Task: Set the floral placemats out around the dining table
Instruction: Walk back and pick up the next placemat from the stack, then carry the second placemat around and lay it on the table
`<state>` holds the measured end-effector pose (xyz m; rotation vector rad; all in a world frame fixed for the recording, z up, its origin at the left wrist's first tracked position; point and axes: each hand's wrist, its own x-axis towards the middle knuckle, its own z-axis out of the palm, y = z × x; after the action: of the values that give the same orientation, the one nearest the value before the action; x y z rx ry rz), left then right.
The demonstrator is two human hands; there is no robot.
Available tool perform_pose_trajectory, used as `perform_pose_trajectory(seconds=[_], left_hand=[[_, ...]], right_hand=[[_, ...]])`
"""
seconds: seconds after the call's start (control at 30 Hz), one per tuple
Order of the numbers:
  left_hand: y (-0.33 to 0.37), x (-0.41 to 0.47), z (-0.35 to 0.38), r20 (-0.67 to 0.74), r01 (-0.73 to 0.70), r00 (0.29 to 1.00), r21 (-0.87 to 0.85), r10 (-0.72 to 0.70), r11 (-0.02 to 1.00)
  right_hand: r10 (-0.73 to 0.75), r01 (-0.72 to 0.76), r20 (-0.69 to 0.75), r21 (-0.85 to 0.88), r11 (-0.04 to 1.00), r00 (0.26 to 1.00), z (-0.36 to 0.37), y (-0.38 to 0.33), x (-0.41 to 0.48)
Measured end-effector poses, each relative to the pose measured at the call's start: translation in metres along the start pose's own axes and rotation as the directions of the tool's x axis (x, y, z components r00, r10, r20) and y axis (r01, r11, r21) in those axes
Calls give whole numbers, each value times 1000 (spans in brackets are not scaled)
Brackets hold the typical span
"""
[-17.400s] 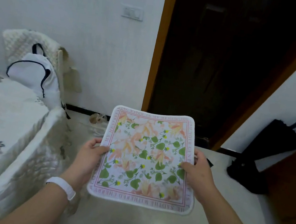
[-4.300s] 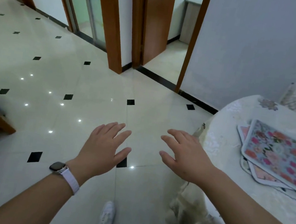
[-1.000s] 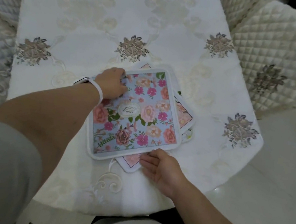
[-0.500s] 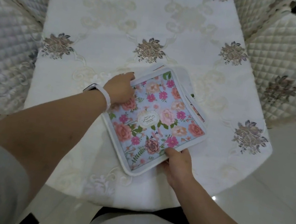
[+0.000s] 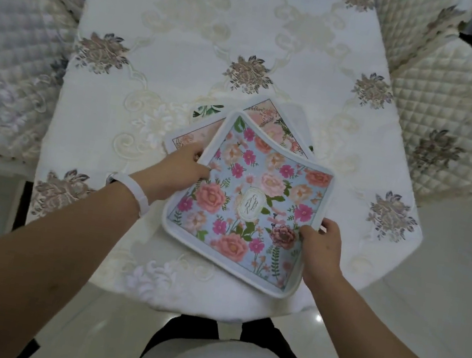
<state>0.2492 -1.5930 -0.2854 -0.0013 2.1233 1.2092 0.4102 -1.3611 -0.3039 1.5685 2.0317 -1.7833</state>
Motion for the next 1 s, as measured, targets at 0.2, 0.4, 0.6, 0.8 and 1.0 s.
perform_pose_trajectory(seconds=[0.2, 0.4, 0.6, 0.8, 1.0], left_hand=[[-5, -35, 7, -63, -57, 997, -169, 47, 984], [-2, -80, 30, -155, -75, 987, -294, 30, 953], [25, -130, 80, -213, -138, 975, -362, 63, 922], [69, -166, 168, -172, -167, 978, -323, 115, 932], [109, -195, 269, -100, -254, 967, -308, 234, 917]], right_hand=[[-99, 104, 89, -45, 994, 991, -19, -9, -8], [-216, 224, 177, -29, 974, 960, -57, -17, -24], [-288, 285, 179, 45, 957, 941, -126, -11, -35], [-333, 325, 162, 75, 943, 929, -225, 17, -44], [-355, 350, 58, 78, 933, 933, -337, 54, -53]])
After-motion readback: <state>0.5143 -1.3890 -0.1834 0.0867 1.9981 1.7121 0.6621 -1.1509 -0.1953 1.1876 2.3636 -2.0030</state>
